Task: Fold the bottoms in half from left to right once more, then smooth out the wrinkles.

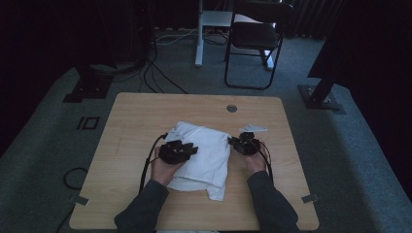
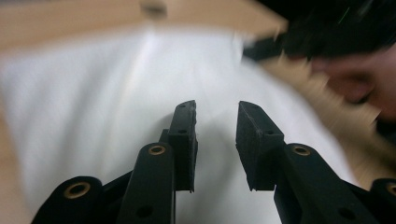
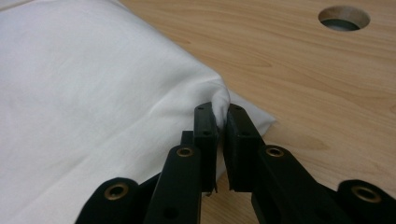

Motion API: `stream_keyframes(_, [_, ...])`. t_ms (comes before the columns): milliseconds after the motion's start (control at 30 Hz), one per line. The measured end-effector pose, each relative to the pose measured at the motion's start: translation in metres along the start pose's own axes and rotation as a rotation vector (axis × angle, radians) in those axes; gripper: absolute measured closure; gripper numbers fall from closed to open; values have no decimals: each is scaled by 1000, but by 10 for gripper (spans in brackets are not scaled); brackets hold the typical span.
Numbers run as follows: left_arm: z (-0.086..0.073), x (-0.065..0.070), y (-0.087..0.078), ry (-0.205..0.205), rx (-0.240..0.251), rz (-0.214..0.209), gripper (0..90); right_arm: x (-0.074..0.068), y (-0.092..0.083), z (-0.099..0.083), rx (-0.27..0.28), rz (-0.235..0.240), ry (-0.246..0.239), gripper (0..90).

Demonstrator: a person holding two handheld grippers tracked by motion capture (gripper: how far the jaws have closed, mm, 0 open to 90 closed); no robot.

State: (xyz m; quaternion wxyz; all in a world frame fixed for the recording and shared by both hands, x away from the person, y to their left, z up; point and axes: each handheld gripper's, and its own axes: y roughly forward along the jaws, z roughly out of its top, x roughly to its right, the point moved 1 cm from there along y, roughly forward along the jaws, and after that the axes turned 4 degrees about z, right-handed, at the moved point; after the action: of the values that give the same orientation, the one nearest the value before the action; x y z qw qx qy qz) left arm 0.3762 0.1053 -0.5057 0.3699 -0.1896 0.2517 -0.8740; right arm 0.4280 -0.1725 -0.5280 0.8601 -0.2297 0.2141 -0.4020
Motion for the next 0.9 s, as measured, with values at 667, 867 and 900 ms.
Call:
stream_keyframes(667, [-21, 23, 27, 73, -63, 35, 686, -5, -25, 15, 99, -28, -29, 493])
stream_keyframes(867, [-18, 21, 21, 52, -56, -3, 625, -36, -3, 24, -1, 35, -153, 483])
stream_keyframes(900, [-16, 22, 18, 60, -57, -15, 625, -36, 3, 23, -26, 37, -150, 487])
